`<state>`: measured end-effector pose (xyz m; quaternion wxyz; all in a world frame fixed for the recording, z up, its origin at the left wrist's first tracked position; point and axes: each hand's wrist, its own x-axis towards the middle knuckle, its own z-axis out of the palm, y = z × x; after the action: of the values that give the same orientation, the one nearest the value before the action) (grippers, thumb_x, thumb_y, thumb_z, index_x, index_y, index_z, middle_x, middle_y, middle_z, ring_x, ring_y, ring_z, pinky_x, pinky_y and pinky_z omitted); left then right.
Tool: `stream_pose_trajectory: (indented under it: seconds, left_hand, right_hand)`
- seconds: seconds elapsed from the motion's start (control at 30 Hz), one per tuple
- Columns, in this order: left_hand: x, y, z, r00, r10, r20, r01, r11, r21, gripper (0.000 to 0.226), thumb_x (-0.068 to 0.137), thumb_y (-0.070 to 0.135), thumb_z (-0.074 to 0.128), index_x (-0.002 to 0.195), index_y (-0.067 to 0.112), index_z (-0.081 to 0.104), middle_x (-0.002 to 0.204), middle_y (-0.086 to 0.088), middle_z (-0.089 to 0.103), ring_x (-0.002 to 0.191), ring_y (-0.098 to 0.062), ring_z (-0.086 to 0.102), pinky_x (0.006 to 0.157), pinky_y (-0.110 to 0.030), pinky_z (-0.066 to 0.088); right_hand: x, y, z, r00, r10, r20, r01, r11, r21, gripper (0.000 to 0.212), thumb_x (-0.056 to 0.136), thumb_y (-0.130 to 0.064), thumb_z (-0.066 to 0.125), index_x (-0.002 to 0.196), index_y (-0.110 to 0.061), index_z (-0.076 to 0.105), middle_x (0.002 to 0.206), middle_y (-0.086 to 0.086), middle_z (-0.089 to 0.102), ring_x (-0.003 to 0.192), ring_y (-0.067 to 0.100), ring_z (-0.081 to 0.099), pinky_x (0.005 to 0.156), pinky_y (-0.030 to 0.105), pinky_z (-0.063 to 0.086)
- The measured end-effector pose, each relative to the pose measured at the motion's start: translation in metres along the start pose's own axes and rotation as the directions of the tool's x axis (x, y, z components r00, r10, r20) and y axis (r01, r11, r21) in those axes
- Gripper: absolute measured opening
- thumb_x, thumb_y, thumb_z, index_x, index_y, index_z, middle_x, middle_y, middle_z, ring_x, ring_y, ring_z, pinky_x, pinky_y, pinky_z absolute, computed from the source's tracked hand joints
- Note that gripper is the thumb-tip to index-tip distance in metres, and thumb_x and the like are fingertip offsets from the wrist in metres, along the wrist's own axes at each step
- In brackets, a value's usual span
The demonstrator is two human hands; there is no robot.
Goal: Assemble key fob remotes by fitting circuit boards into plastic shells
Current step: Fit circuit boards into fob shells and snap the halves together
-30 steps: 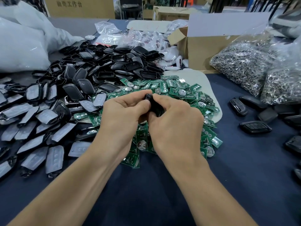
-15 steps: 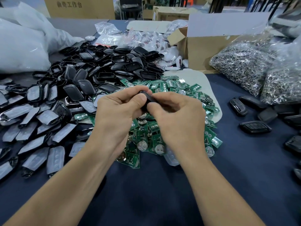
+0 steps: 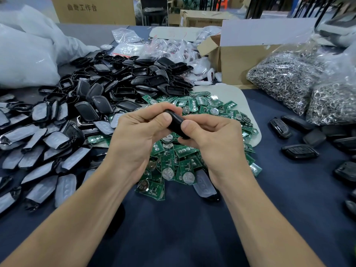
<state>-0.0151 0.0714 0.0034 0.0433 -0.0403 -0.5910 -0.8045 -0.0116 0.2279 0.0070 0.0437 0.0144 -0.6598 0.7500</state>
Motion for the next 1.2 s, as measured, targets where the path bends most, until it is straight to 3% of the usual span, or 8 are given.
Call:
stream_pose_trajectory:
  seconds: [0.27, 0.47, 0.57, 0.83, 1.0, 1.07, 1.13, 1.2]
  left_hand:
    - [0.000, 0.004, -0.001, 0.998, -0.055, 0.020, 0.055, 0.998, -0.002, 0.023, 0.090, 0.014, 0.064, 0.106, 0.000, 0.075, 0.115, -0.023, 0.072, 0.115, -0.035, 0.068, 0.103, -0.045, 0.057]
    - [-0.001, 0.008, -0.002, 0.993, 0.117, 0.016, -0.115, 0.933, 0.341, 0.021, 0.086, 0.000, 0.078, 0.097, 0.018, 0.083, 0.088, -0.007, 0.081, 0.082, -0.017, 0.074, 0.080, -0.026, 0.060]
    - [-0.002, 0.009, -0.002, 0.984, 0.172, 0.036, -0.173, 0.910, 0.376, 0.026, 0.083, -0.003, 0.080, 0.091, 0.022, 0.084, 0.085, -0.005, 0.080, 0.081, -0.021, 0.075, 0.081, -0.029, 0.061]
    - [-0.005, 0.010, 0.000, 0.973, 0.231, 0.013, -0.214, 0.876, 0.432, 0.025, 0.079, 0.010, 0.082, 0.088, 0.033, 0.083, 0.081, -0.004, 0.079, 0.081, -0.023, 0.074, 0.084, -0.046, 0.062]
    - [-0.010, 0.009, 0.004, 0.975, 0.222, 0.015, -0.188, 0.788, 0.586, 0.038, 0.081, 0.003, 0.085, 0.090, 0.039, 0.082, 0.083, 0.011, 0.080, 0.083, -0.017, 0.078, 0.083, -0.041, 0.064]
    - [-0.010, 0.010, 0.008, 0.966, 0.256, -0.029, -0.201, 0.821, 0.535, 0.037, 0.077, 0.001, 0.088, 0.095, 0.033, 0.083, 0.087, 0.011, 0.081, 0.085, -0.013, 0.079, 0.082, -0.034, 0.064]
    - [-0.009, 0.010, 0.011, 0.962, 0.259, -0.092, -0.198, 0.885, 0.422, 0.039, 0.075, -0.001, 0.088, 0.100, 0.027, 0.080, 0.092, 0.009, 0.081, 0.090, -0.012, 0.079, 0.083, -0.026, 0.062]
    - [-0.009, 0.009, 0.016, 0.963, 0.247, -0.109, -0.191, 0.909, 0.370, 0.035, 0.078, -0.003, 0.085, 0.098, 0.025, 0.080, 0.090, 0.008, 0.081, 0.088, -0.012, 0.079, 0.079, -0.021, 0.061]
  right_hand:
    - [0.002, -0.001, -0.004, 0.995, -0.092, 0.027, 0.095, 0.981, -0.171, 0.023, 0.080, -0.007, 0.084, 0.086, -0.029, 0.082, 0.079, -0.008, 0.080, 0.076, 0.010, 0.077, 0.072, 0.024, 0.061]
    - [-0.002, 0.000, -0.004, 0.970, -0.239, -0.039, 0.213, 0.920, -0.330, 0.024, 0.078, -0.011, 0.086, 0.092, -0.030, 0.083, 0.080, -0.019, 0.078, 0.073, 0.000, 0.075, 0.070, 0.018, 0.061]
    - [-0.005, -0.002, -0.002, 0.950, -0.309, -0.038, 0.264, 0.864, -0.430, 0.023, 0.078, -0.014, 0.086, 0.095, -0.029, 0.084, 0.084, -0.023, 0.077, 0.070, -0.003, 0.073, 0.070, 0.017, 0.060]
    - [-0.008, -0.005, 0.001, 0.936, -0.348, -0.044, 0.284, 0.826, -0.487, 0.020, 0.079, -0.019, 0.084, 0.096, -0.030, 0.084, 0.087, -0.023, 0.077, 0.080, -0.005, 0.073, 0.077, 0.025, 0.062]
    - [-0.005, -0.004, -0.001, 0.933, -0.349, 0.093, 0.325, 0.698, -0.638, 0.019, 0.079, -0.023, 0.077, 0.094, -0.034, 0.081, 0.084, -0.023, 0.076, 0.081, -0.005, 0.071, 0.077, 0.023, 0.060]
    - [-0.002, -0.003, -0.003, 0.949, -0.308, 0.066, 0.294, 0.787, -0.543, 0.021, 0.079, -0.015, 0.079, 0.092, -0.032, 0.081, 0.082, -0.022, 0.076, 0.078, -0.005, 0.072, 0.074, 0.020, 0.060]
    - [0.002, -0.004, -0.004, 0.980, -0.200, 0.004, 0.192, 0.933, -0.305, 0.024, 0.080, -0.006, 0.082, 0.084, -0.030, 0.082, 0.077, -0.014, 0.078, 0.074, 0.001, 0.075, 0.069, 0.019, 0.059]
    - [0.004, -0.003, -0.004, 0.998, -0.054, -0.015, 0.053, 0.998, -0.029, 0.026, 0.081, 0.002, 0.080, 0.084, -0.024, 0.081, 0.077, -0.002, 0.079, 0.070, 0.008, 0.074, 0.066, 0.018, 0.057]
